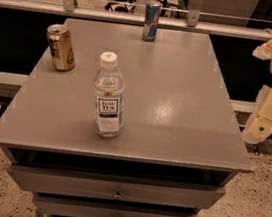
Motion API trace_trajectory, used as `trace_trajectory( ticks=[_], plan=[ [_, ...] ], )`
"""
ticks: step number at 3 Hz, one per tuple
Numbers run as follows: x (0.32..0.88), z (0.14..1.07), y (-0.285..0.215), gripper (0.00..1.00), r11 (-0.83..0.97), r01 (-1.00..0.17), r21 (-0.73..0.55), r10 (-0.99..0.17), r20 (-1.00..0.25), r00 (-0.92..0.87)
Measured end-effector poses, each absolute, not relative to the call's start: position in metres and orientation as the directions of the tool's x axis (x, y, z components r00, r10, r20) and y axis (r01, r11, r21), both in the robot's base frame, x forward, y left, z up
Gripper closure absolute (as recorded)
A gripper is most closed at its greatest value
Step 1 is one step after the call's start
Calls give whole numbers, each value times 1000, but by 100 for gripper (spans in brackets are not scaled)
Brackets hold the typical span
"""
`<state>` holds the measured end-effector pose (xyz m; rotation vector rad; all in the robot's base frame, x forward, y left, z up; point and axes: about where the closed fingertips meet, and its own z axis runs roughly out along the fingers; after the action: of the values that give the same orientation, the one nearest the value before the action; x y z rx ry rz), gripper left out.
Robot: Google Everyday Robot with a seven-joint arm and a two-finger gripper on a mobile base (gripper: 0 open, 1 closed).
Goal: Knock redbull can over
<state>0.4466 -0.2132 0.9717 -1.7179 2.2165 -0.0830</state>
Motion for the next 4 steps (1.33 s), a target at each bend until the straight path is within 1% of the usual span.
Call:
trace_trajectory(
  ticks=[1, 2, 3, 4],
  plan=[
    [482, 953, -195, 0, 277, -929, -246, -936, -287, -203],
    [544, 934, -155, 0, 278, -920, -275, -913, -373, -165],
    [616, 928, -107, 0, 274, -898, -344, -883, -460, -94],
    [616, 928, -106, 0, 274, -898, -344, -883, -460, -94]
  ],
)
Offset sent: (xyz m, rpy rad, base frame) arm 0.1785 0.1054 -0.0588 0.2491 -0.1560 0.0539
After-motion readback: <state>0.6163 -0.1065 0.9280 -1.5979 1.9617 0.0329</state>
